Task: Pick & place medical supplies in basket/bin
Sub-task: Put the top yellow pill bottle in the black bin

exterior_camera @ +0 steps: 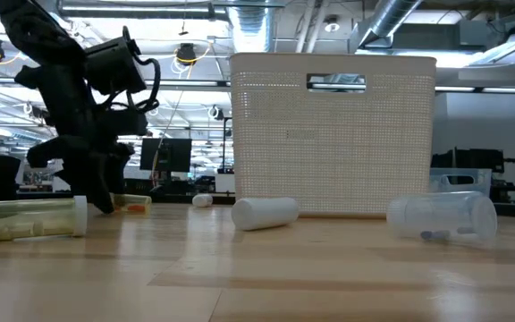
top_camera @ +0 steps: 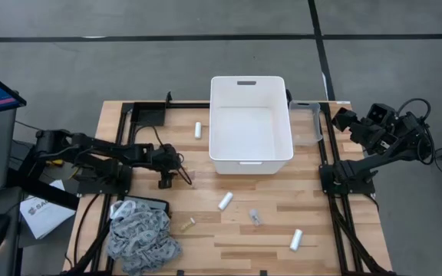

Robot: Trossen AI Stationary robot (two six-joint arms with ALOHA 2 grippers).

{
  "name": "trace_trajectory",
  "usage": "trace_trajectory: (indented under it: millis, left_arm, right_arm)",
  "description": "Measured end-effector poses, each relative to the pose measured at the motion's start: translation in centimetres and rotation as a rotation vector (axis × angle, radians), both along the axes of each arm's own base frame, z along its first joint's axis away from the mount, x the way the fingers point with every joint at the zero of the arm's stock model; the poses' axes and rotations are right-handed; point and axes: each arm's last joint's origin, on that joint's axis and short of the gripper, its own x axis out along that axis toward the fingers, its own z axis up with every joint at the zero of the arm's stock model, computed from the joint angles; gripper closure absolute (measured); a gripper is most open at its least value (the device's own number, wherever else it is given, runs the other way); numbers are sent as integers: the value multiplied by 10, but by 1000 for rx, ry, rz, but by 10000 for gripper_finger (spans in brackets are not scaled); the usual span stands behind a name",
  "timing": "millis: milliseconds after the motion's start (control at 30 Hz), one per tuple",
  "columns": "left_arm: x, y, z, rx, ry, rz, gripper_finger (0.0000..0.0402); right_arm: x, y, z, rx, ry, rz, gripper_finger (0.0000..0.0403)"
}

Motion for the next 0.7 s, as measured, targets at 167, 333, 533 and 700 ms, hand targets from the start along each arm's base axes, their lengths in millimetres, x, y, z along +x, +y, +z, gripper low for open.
trace_trajectory:
  millis: [167,333,533,700]
  left_arm:
    - [-2,1,4,3,-31,97,276]
    - [-5,1,7,-48,-54,196,324]
    - [-8,2,27,-66,-207,341,320]
    - [-20,9,46,-60,-354,571,320]
  right_arm:
    - [0,0,0,0,0,0,175]
    - [0,0,0,1,1,1,175]
    - [0,0,0,19,1,17,175]
    - [0,0,0,22,1,20,175]
